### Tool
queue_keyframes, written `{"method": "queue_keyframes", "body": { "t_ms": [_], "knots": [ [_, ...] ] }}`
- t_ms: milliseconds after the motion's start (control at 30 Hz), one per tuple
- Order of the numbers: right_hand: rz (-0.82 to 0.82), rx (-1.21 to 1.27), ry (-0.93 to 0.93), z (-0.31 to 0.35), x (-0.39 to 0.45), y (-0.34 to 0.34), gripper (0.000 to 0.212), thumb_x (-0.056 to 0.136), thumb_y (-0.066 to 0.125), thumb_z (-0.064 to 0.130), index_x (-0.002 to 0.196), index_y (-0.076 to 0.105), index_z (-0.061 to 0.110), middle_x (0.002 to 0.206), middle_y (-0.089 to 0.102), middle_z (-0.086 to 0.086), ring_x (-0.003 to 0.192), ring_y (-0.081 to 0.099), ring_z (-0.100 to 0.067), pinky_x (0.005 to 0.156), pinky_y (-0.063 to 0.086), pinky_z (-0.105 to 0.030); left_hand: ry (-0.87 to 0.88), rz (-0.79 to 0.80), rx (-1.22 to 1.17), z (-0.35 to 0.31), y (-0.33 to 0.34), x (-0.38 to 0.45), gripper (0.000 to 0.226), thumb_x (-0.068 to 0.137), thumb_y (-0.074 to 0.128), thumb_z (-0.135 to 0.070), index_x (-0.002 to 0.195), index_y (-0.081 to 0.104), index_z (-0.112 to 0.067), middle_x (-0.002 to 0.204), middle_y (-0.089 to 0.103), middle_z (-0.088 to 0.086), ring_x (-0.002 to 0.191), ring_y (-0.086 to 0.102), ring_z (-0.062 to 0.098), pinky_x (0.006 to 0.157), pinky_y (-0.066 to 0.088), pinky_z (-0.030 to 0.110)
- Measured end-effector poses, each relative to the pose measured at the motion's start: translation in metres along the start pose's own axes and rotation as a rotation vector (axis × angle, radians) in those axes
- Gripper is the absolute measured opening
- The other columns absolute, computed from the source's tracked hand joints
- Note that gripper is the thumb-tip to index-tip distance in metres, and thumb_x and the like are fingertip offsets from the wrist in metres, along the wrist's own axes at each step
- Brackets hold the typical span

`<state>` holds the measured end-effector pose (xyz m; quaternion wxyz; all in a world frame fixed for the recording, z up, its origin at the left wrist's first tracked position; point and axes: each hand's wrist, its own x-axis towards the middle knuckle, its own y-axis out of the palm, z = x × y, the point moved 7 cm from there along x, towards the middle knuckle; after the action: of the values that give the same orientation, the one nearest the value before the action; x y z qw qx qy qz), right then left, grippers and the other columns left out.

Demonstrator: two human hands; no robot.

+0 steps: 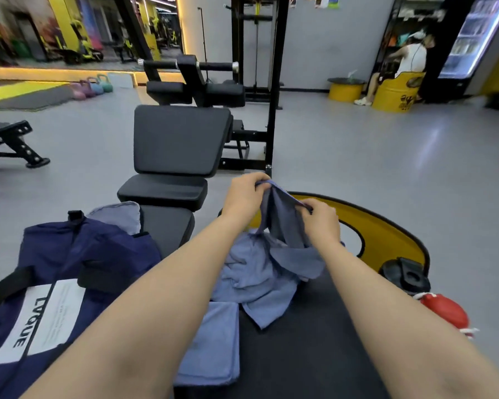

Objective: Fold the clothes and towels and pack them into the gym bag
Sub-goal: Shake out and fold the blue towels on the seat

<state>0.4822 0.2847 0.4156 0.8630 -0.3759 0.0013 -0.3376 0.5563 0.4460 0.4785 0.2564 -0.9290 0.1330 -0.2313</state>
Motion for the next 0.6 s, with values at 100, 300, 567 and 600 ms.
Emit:
{"method": "queue_keyframes", "body": {
  "t_ms": [100, 300, 567, 600],
  "knots": [
    [-0.02, 0.011, -0.029, 0.029, -0.005, -0.039, 0.023, 0.097, 0.05, 0.025, 0.105, 0.07, 0.018, 0.103, 0.07, -0.008, 0.097, 0.059, -0.031, 0.07, 0.042, -0.033, 0.051, -0.028, -0.02, -0.041, -0.024, -0.003, 0.017, 0.092, 0.055, -0.009, 0.1, 0.07, -0.006, 0.099, 0.068, 0.006, 0.094, 0.06, 0.02, 0.067, 0.037, 0.01],
    [-0.037, 0.111, -0.069, 0.078, -0.018, -0.108, 0.025, 0.096, 0.051, 0.027, 0.103, 0.071, 0.015, 0.102, 0.07, -0.009, 0.095, 0.06, -0.031, 0.072, 0.045, -0.033, 0.102, -0.074, -0.06, -0.115, -0.076, -0.013, 0.018, 0.094, 0.054, -0.011, 0.101, 0.07, -0.009, 0.102, 0.067, 0.005, 0.092, 0.057, 0.014, 0.07, 0.036, 0.012],
    [-0.083, 0.183, -0.199, 0.154, -0.061, -0.193, 0.024, 0.097, 0.053, 0.027, 0.102, 0.071, 0.012, 0.096, 0.068, -0.003, 0.09, 0.06, -0.021, 0.066, 0.038, -0.025, 0.259, -0.167, -0.07, -0.209, -0.151, -0.043, 0.016, 0.092, 0.056, -0.011, 0.097, 0.071, -0.014, 0.094, 0.064, -0.002, 0.093, 0.057, 0.011, 0.07, 0.039, 0.009],
    [-0.092, 0.183, -0.226, 0.164, -0.067, -0.203, 0.022, 0.096, 0.054, 0.026, 0.101, 0.071, 0.013, 0.094, 0.068, -0.002, 0.088, 0.059, -0.02, 0.062, 0.038, -0.024, 0.274, -0.176, -0.068, -0.219, -0.159, -0.047, 0.017, 0.092, 0.056, -0.011, 0.099, 0.071, -0.012, 0.095, 0.065, 0.0, 0.093, 0.057, 0.012, 0.075, 0.039, 0.013]
  ]
}}
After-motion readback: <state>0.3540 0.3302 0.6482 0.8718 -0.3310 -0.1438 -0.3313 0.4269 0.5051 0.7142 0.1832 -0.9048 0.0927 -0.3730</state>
